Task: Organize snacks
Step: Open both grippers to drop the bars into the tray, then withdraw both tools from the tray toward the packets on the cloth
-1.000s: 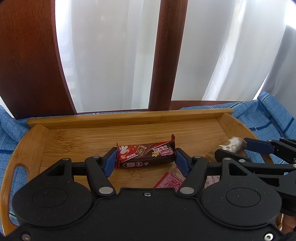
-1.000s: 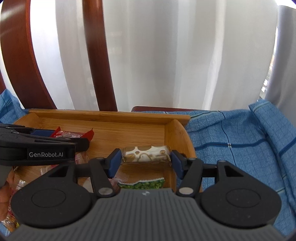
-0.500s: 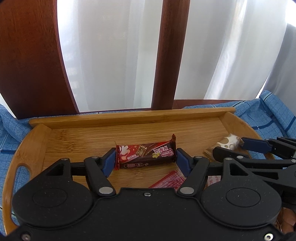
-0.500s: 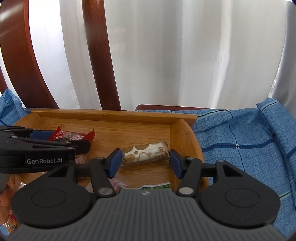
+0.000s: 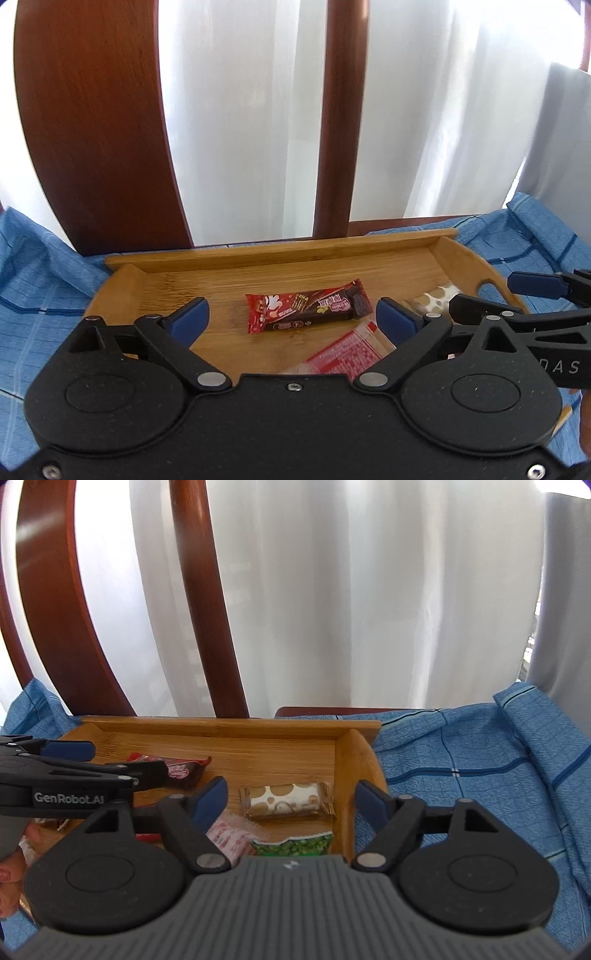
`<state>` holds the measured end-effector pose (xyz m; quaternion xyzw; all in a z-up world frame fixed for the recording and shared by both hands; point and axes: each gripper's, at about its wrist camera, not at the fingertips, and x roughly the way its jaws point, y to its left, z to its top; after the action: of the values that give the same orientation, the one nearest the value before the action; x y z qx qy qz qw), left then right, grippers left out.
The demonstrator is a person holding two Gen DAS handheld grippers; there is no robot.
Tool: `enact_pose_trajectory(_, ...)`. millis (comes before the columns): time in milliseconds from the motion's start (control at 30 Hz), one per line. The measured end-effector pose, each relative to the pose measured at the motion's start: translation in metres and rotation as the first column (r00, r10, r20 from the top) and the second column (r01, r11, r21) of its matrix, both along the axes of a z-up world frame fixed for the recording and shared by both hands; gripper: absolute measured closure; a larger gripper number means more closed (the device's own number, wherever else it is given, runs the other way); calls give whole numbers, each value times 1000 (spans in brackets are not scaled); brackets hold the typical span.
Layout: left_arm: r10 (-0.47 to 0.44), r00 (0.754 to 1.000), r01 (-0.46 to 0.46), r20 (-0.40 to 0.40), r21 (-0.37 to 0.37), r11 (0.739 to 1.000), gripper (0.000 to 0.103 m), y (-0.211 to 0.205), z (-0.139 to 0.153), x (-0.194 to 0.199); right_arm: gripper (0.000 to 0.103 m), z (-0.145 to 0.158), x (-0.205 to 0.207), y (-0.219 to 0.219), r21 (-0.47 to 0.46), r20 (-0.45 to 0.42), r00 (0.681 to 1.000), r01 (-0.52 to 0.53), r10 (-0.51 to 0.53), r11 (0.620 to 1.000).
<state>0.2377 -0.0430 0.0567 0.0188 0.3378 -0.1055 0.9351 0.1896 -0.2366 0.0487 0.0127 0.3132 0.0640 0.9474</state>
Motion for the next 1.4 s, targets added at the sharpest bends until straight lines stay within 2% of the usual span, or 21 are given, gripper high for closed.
enact_pose_trajectory(167,-16,999,14,43,43,999,2,1,9,-28,13,4,-25,2,-3,32,999,-21,21,1000)
enact_pose_trajectory(567,-32,998,34,54,-24,999,1,14,14,-89,10,7,-89,6,-27,111,993,-37,39,999)
enact_pose_trajectory(767,-40,998,42,48,-27,999,1,18,7,-112,10,-1,-117,8,-35,123,992,-34,38,999)
enact_pose_trajectory(1133,-83,996,80,-38,-72,994,1,21,-5,-136,2,-22,-163,9,-59,146,987,-52,60,997)
enact_pose_trajectory(1400,-155,979,140,-136,-111,984,1,5,-11,-139,0,-42,-189,19,-66,143,985,-87,96,994)
